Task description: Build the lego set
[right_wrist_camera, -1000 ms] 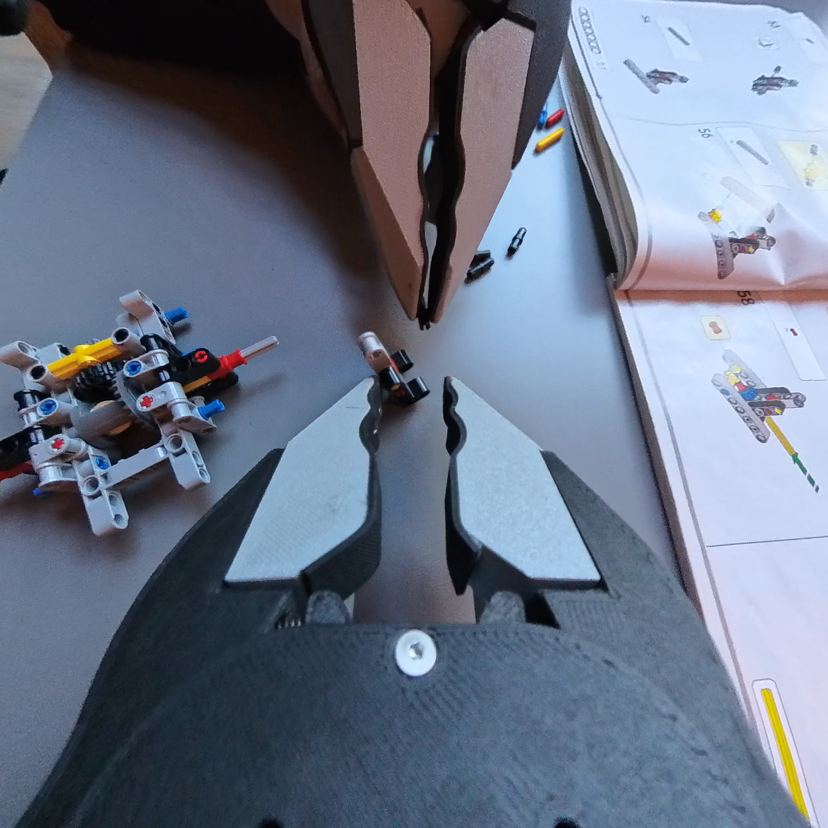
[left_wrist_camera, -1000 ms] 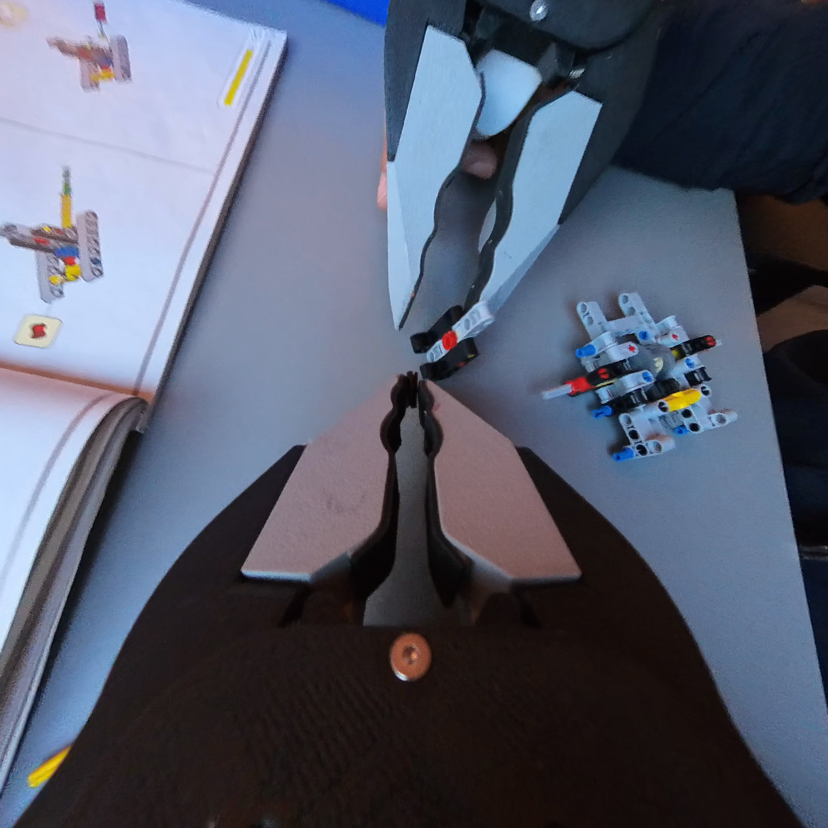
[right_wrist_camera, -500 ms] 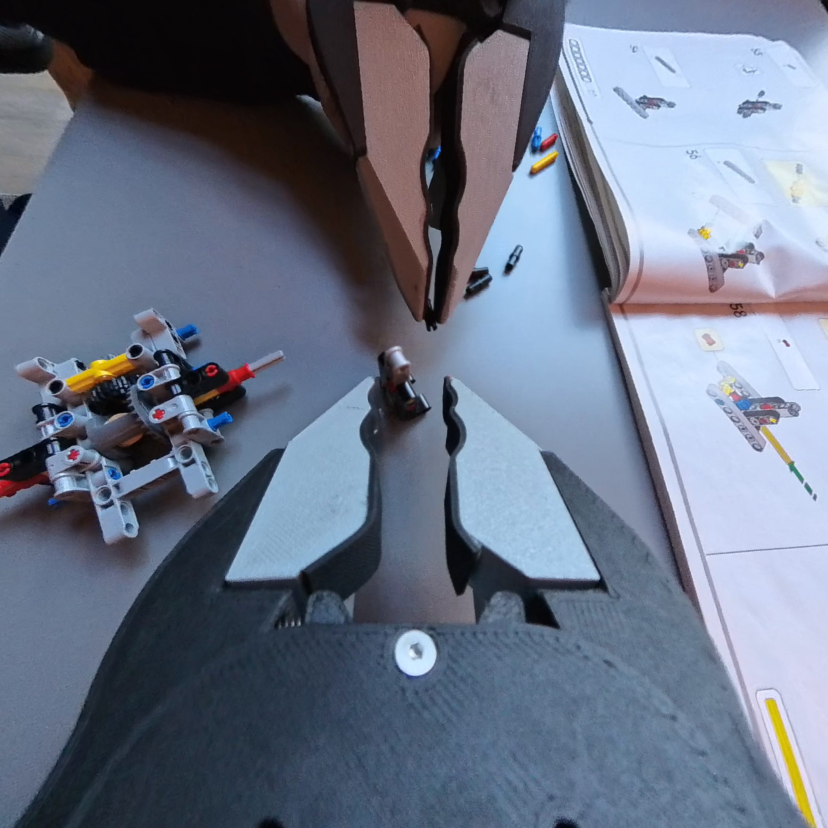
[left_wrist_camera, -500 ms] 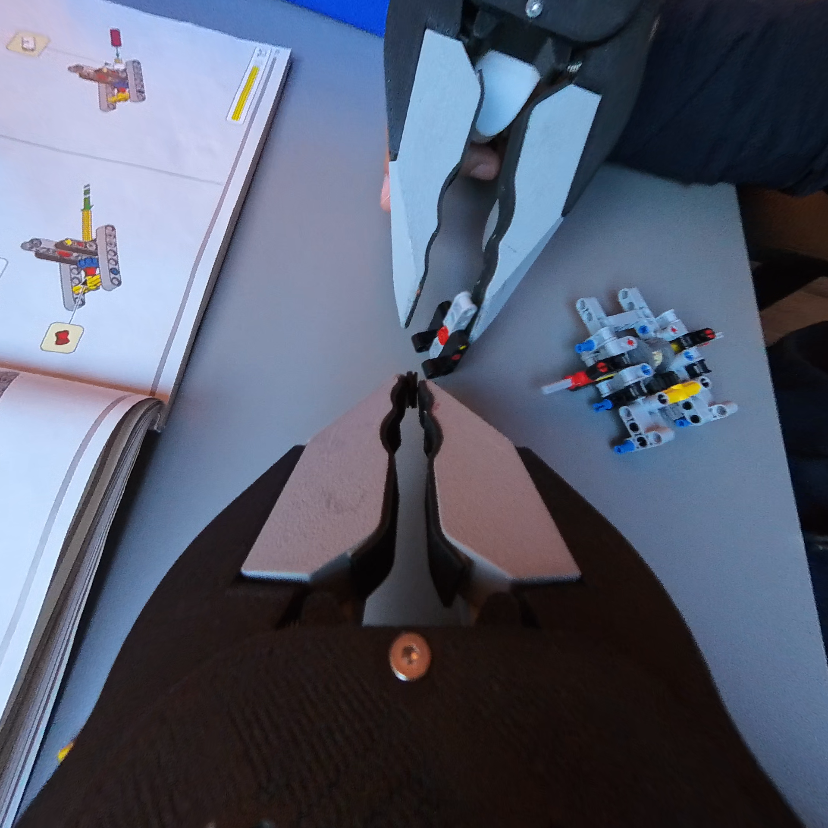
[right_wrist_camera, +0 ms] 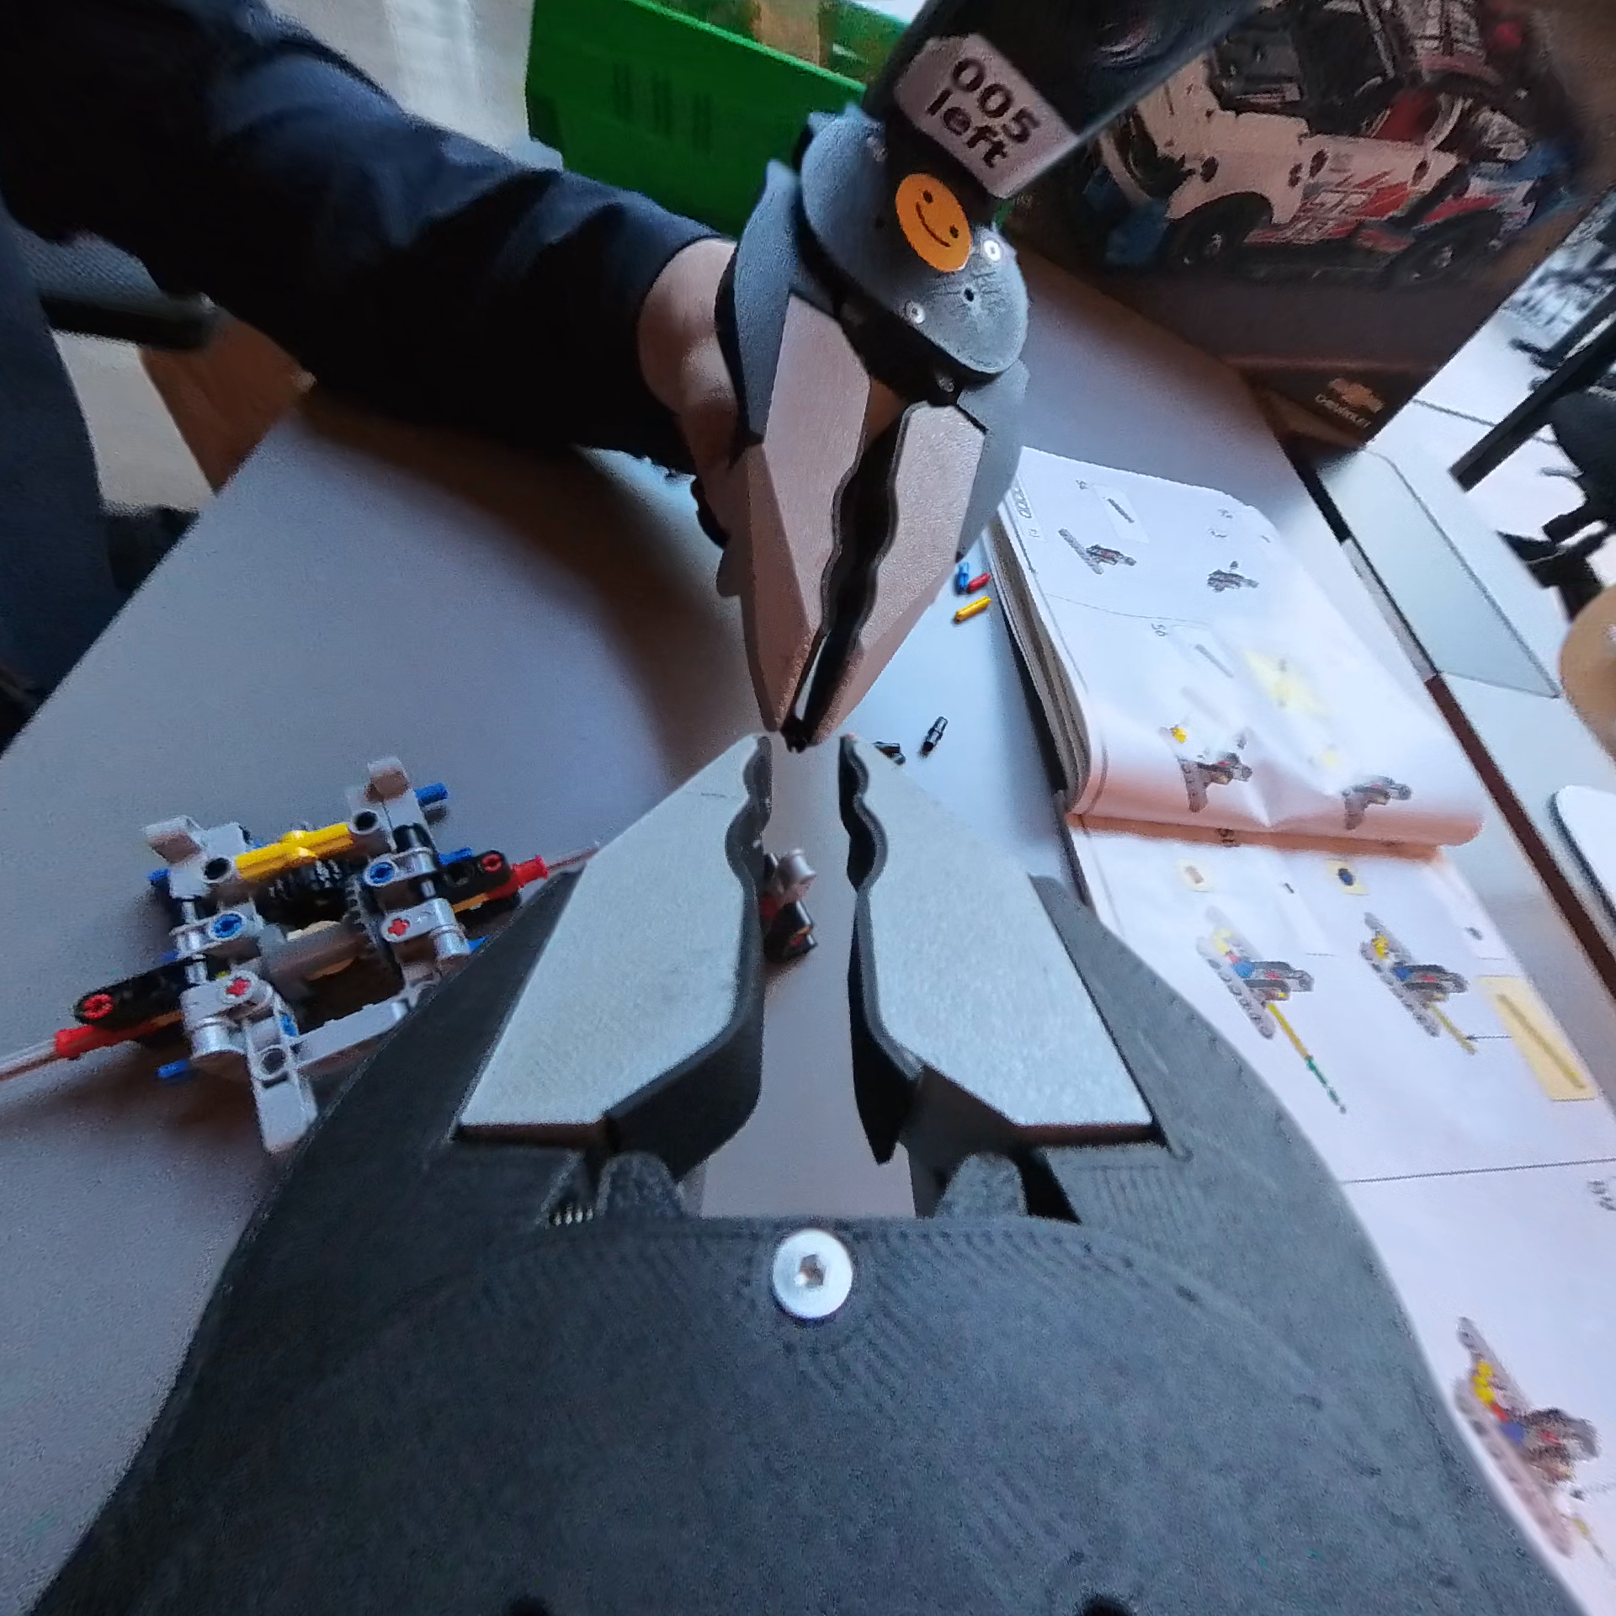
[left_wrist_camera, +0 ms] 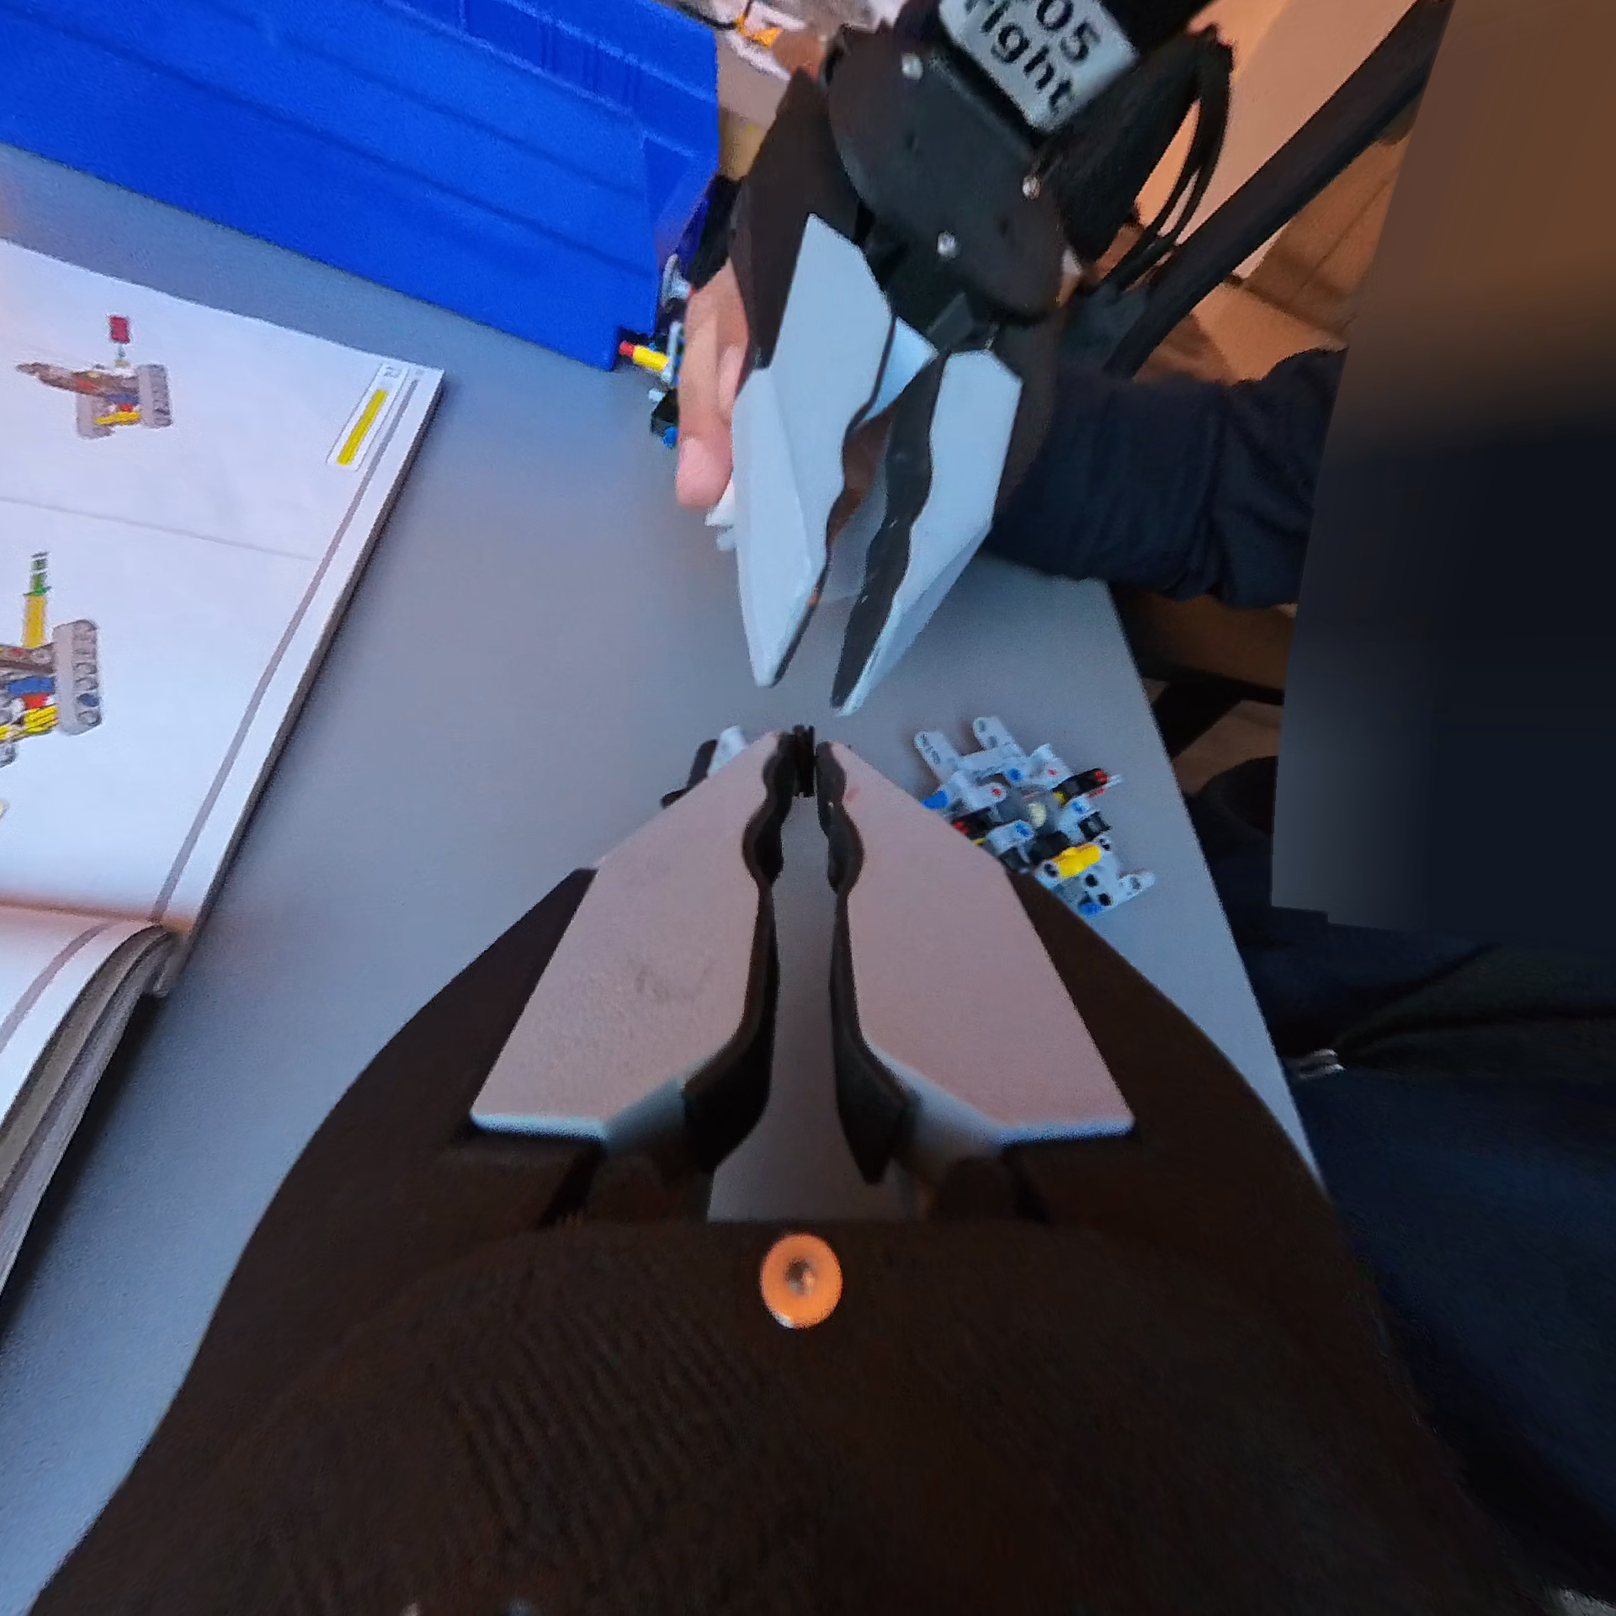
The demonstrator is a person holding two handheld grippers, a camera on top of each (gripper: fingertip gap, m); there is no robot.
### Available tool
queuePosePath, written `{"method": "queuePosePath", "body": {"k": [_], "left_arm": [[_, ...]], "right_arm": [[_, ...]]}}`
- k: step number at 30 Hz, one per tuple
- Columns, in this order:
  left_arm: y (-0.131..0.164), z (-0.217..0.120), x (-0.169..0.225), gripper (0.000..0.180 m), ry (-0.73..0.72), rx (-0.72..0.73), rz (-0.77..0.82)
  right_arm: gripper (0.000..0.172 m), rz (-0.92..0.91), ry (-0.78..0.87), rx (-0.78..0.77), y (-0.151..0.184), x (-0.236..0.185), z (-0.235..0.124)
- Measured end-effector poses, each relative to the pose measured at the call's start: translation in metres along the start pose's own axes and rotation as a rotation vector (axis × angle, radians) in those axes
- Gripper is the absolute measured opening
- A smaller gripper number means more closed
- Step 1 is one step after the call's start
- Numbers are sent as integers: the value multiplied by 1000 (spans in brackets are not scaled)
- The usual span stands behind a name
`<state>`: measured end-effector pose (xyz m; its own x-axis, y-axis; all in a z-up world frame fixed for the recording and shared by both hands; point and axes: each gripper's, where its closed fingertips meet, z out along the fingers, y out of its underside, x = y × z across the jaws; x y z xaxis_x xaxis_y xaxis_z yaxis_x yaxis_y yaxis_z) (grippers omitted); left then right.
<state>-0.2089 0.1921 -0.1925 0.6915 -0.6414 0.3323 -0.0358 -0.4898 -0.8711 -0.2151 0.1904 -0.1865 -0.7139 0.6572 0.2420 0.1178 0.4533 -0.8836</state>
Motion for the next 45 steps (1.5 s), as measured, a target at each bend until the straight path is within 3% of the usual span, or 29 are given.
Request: {"method": "queuePosePath", "body": {"k": [10, 17, 27, 45], "left_arm": [[-1, 2, 4, 2, 72, 25, -93], [-9, -6, 18, 2, 303, 106, -342], [-4, -5, 26, 2, 418, 87, -476], [5, 0, 19, 2, 354, 31, -473]], "right_arm": [[1, -199, 81, -47, -2, -5, 4], [1, -332, 136, -85, -10, -9, 3], [1, -440, 136, -106, -13, -20, 5], [1, -452, 162, -163, -2, -14, 6]]}}
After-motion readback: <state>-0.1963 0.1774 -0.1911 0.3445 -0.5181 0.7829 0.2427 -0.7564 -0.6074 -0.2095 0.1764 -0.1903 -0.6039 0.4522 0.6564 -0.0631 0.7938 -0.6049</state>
